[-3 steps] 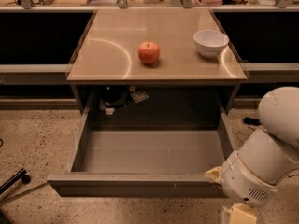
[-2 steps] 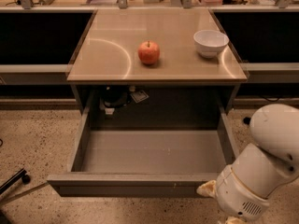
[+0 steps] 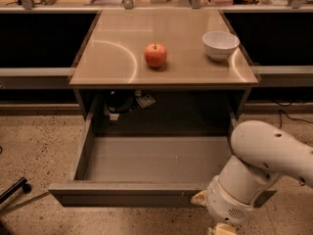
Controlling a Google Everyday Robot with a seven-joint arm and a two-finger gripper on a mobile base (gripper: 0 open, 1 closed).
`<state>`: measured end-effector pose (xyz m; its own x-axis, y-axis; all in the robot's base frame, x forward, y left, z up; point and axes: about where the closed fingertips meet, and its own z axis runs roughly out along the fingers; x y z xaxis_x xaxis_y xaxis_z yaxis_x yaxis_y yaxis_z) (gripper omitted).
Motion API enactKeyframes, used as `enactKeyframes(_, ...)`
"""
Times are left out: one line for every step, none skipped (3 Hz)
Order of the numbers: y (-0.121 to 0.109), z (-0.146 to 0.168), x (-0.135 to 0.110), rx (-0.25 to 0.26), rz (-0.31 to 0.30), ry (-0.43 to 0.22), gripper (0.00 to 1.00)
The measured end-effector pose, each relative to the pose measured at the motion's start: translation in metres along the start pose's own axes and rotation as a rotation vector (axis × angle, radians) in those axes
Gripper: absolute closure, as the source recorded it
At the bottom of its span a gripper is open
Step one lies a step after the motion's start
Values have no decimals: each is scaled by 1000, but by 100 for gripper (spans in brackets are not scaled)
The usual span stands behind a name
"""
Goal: Close top drawer
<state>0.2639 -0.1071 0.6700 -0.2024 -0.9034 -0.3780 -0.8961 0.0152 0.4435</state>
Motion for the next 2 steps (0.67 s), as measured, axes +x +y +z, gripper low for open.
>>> enactKeyframes(-45, 4, -1, 40, -16, 20, 0)
enactKeyframes(-45, 3, -1, 40, -16, 20, 0)
